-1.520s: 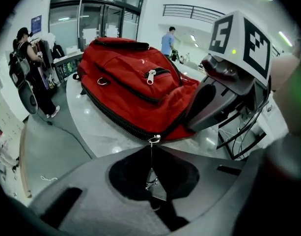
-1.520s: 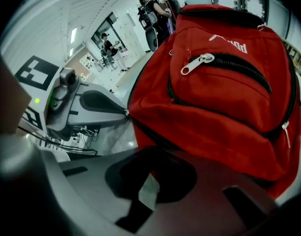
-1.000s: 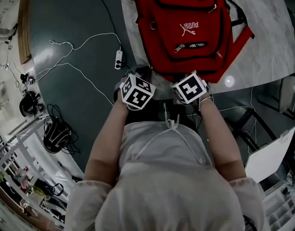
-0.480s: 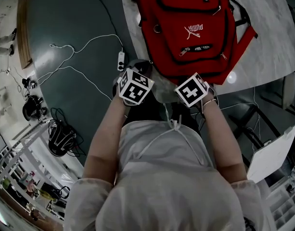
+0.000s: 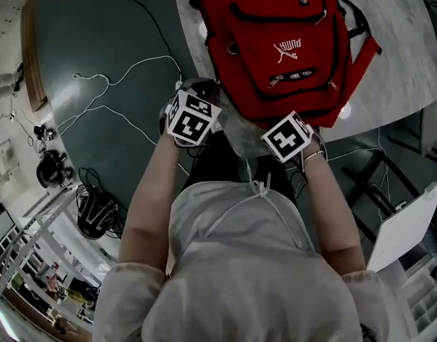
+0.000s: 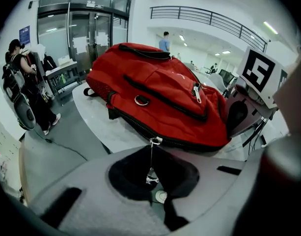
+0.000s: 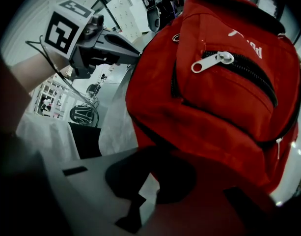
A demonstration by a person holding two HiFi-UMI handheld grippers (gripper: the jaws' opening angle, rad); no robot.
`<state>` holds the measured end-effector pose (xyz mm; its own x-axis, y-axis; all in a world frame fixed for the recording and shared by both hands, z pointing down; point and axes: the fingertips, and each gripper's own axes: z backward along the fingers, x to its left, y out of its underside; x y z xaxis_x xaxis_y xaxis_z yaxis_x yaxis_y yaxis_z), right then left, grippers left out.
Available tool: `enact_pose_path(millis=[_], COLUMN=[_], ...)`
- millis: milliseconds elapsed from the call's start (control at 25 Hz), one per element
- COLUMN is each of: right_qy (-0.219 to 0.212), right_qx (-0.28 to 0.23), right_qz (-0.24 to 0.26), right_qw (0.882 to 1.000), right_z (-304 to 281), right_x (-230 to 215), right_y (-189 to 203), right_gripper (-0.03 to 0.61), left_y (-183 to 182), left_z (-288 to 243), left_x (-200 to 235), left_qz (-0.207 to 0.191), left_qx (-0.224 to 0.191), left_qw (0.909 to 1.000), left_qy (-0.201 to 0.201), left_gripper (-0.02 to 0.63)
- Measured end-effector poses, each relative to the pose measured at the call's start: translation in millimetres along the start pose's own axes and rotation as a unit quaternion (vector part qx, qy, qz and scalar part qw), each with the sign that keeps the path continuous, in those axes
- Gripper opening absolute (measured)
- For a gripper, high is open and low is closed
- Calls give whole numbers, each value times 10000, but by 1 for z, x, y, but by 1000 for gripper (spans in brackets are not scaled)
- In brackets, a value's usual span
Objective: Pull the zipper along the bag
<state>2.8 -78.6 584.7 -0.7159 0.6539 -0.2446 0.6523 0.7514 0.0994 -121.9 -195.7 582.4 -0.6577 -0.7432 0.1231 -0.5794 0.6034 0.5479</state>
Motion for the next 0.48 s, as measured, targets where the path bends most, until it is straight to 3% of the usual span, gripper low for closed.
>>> enact_pose_path(millis=[480], right_qy=[182], right_qx=[128], right_qz=[-101], right_qw=[9997], right_z=[1], right_x=[0], right_y=[0], right_gripper=[28], left_y=[-18], left_z=[-3], left_x=[33], left_qz=[-25], left_qx=[-101], left_qw=[9999], left_qy=[-50], left_gripper=[20])
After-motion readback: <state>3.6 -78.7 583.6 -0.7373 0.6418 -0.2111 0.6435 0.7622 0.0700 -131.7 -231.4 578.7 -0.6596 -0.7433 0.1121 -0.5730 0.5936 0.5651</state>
